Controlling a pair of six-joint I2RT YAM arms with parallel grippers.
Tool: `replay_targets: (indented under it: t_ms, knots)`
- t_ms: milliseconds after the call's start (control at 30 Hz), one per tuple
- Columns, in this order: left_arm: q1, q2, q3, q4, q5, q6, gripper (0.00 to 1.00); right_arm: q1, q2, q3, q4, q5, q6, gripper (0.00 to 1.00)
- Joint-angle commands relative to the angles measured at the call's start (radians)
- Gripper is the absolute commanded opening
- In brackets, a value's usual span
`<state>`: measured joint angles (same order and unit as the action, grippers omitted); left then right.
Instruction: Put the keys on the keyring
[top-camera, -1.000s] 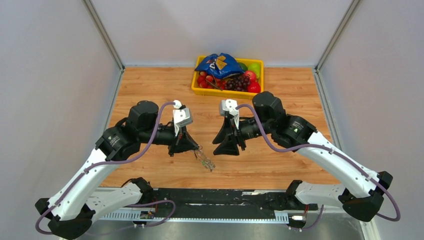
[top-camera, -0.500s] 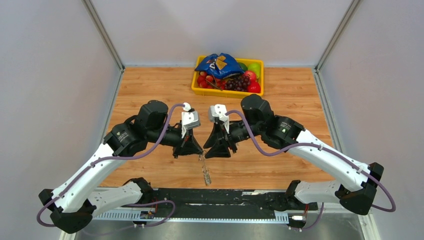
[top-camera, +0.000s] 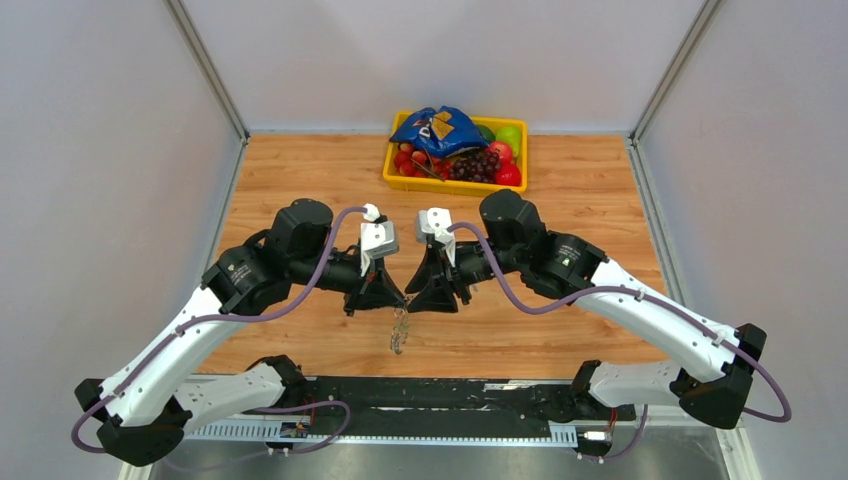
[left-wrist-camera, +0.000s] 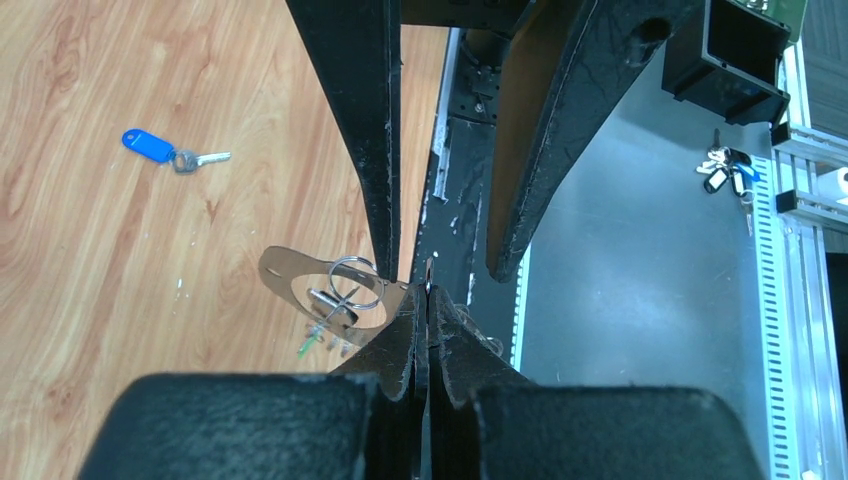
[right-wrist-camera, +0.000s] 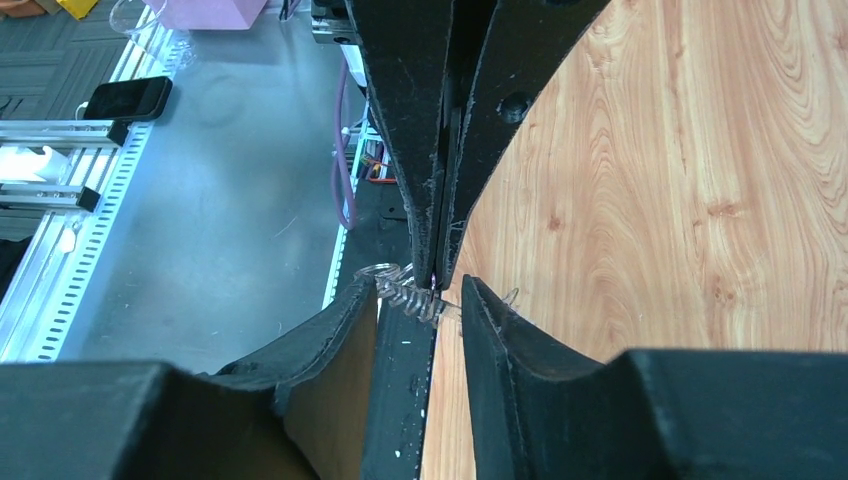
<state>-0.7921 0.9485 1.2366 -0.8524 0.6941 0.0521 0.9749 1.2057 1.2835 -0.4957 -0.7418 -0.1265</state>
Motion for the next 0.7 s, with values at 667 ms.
replay_targets:
  t_ms: [667]
  knots:
    - [-0.007,-0.034,0.058,0.024,-0.019,0.021,0.0,0.025,0.014,0.002,0.012,0.061,-0.027,0.24]
